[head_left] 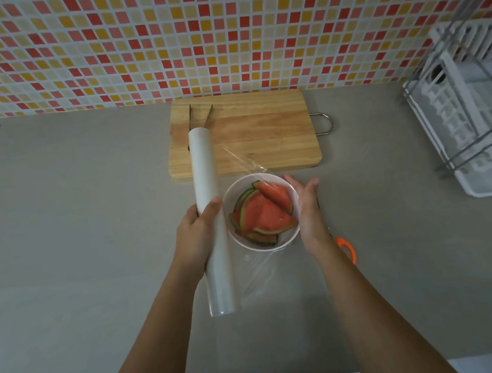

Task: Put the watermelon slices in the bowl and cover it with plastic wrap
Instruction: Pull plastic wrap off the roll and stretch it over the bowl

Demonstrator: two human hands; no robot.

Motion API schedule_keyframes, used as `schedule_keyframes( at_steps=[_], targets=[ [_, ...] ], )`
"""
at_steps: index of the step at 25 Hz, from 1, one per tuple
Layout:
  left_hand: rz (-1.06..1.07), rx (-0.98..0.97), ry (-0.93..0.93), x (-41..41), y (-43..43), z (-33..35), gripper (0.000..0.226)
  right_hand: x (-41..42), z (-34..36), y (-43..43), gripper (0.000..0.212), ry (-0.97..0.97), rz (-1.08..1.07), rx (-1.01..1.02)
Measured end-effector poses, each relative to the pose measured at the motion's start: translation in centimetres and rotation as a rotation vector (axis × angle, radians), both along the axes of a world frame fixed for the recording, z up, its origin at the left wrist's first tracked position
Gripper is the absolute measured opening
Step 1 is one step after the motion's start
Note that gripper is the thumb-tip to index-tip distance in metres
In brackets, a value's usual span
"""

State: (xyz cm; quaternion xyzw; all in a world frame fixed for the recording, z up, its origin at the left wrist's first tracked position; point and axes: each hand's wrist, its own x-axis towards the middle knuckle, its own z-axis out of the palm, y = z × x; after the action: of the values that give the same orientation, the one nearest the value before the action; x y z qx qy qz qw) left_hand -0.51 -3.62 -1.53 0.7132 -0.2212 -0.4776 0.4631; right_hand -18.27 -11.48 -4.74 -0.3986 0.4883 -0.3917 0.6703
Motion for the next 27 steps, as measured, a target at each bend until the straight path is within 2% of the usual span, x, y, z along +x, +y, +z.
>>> schedule_keyframes(
  at_steps=[3, 7, 10, 14, 18, 21, 23, 25, 27],
  targets=[
    [0.012, 0.012, -0.036, 0.2, -0.3, 0.3, 0.045, 0.5, -0.5, 0.1, 0.062, 0.018, -0.081, -0.022],
    [-0.043, 0.044, -0.057, 0.6, -0.3, 0.5, 0.039, 0.5, -0.6, 0.2, 0.039, 0.204, -0.167, -0.035],
    [-0.063, 0.043, -0.08, 0.3, 0.3, 0.1, 0.037, 0.4, -0.6, -0.1, 0.037, 0.258, -0.184, -0.035],
    [-0.046, 0.08, -0.082, 0.2, 1.3, -0.4, 0.056, 0.4, -0.9, -0.1, 0.035, 0.318, -0.203, -0.032],
    [-0.064, 0.113, -0.208, 1.3, 2.5, -0.8, 0.039, 0.6, -0.9, -0.1, 0.036, 0.346, -0.211, -0.032],
    [-0.094, 0.138, -0.261, 1.5, 3.2, -1.0, 0.036, 0.8, -0.9, -0.1, 0.036, 0.359, -0.213, -0.066],
    [-0.099, 0.136, -0.163, 1.4, 3.5, -0.8, 0.046, 0.8, -0.7, -0.1, 0.036, 0.369, -0.218, -0.082],
    [-0.054, 0.135, -0.026, 1.3, 3.9, -0.4, 0.067, 0.9, -0.7, -0.1, 0.035, 0.39, -0.22, -0.078],
    [-0.065, 0.151, -0.045, 1.3, 4.6, -0.2, 0.073, 0.9, -0.8, -0.1, 0.034, 0.401, -0.218, -0.077]
  ],
)
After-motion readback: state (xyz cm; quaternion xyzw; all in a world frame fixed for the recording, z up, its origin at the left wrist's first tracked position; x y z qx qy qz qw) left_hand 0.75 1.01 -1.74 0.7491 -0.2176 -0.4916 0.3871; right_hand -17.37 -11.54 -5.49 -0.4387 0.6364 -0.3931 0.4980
